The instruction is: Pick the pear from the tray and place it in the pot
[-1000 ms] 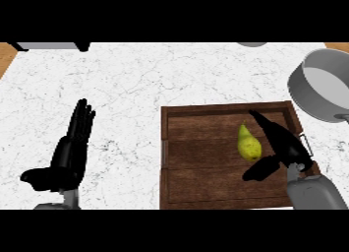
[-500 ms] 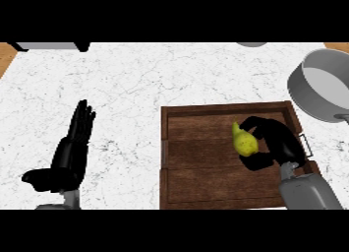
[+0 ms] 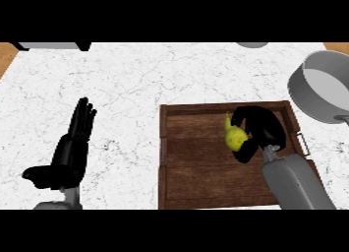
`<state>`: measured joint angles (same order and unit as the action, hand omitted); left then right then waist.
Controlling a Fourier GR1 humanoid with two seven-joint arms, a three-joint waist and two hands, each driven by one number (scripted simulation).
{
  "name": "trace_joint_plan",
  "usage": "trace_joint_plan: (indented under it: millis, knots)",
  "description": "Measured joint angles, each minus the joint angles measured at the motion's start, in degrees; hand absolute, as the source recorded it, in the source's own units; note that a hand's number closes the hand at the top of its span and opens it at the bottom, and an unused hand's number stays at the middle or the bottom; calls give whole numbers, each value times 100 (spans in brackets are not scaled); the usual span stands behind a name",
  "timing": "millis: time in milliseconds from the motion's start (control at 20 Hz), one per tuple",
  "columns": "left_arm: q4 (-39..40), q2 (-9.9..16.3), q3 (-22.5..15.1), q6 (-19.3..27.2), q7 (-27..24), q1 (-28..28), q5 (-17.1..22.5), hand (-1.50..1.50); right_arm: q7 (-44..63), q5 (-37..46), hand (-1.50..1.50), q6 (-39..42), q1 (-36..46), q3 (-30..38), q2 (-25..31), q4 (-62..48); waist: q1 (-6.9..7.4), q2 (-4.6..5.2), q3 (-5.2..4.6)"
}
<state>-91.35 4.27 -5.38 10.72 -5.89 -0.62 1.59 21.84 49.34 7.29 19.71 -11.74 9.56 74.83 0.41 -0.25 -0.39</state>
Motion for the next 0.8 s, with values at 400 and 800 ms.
trace_joint_plan:
  millis: [400,800]
  knots:
    - [-27,-28,-8,-38,38,-35,-17,0,471,1125,150,-611,1209,-388,-551,-1173,25,6,4]
    - [42,-27,53,-72,-101,99,-18,0,1085,1960,150,-1299,1408,-626,-744,-144,-51,2,32]
